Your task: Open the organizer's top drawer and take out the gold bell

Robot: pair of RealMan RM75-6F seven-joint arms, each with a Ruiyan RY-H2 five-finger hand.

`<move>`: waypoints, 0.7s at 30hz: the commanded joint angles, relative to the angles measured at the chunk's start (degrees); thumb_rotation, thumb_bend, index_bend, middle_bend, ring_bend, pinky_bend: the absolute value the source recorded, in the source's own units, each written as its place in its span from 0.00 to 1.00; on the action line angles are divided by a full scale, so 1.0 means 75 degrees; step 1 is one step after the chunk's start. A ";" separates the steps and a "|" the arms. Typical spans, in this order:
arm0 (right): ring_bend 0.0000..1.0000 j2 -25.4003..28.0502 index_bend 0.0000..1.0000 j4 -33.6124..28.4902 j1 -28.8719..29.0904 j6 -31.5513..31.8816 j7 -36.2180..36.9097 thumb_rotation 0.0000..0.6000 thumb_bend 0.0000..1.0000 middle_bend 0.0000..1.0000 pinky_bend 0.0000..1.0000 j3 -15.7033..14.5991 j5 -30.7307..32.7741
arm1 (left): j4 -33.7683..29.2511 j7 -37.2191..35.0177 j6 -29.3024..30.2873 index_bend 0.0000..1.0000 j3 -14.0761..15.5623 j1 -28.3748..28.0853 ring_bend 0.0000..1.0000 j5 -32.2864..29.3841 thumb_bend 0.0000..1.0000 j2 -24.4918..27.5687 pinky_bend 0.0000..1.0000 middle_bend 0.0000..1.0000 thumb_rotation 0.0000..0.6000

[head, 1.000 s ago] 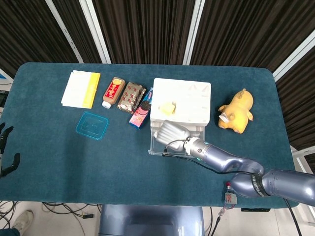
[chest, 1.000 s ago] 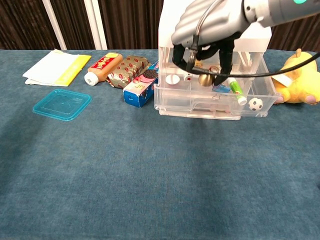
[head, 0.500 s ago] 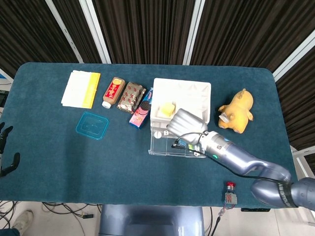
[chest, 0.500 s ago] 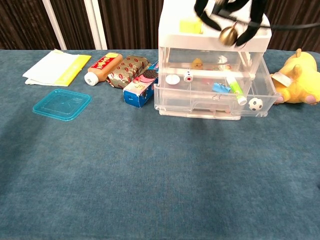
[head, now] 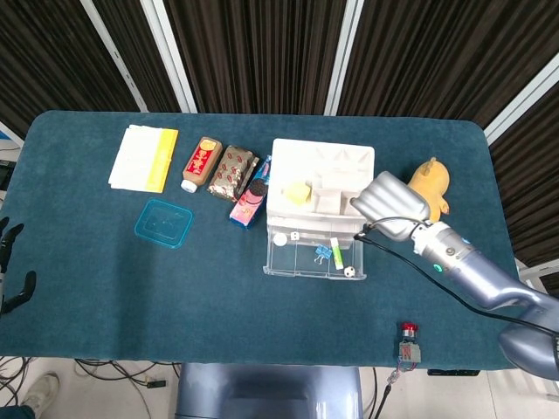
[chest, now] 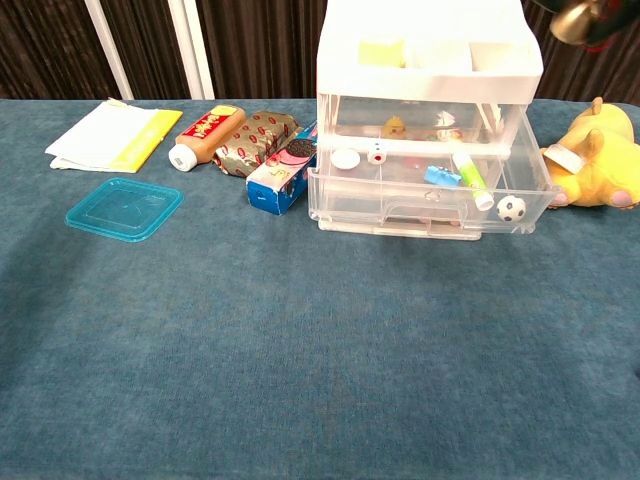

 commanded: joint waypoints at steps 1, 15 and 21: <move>1.00 0.0015 0.67 0.0188 -0.0221 -0.0038 0.0124 1.00 0.25 0.97 1.00 -0.0123 -0.0098 | -0.0005 0.0004 0.0007 0.07 -0.0001 0.0003 0.00 -0.0004 0.42 -0.0003 0.00 0.01 1.00; 1.00 -0.0599 0.68 0.1104 -0.1048 -0.0210 0.0474 1.00 0.25 0.97 1.00 -0.0636 -0.0452 | -0.0015 0.0019 0.0003 0.07 -0.0007 -0.0001 0.00 -0.0019 0.42 -0.0005 0.00 0.01 1.00; 1.00 -0.1163 0.68 0.1462 -0.1305 -0.0300 0.0591 1.00 0.25 0.97 1.00 -0.0821 -0.0557 | -0.0015 0.0023 0.0001 0.07 -0.0006 0.0000 0.00 -0.0023 0.42 -0.0002 0.00 0.01 1.00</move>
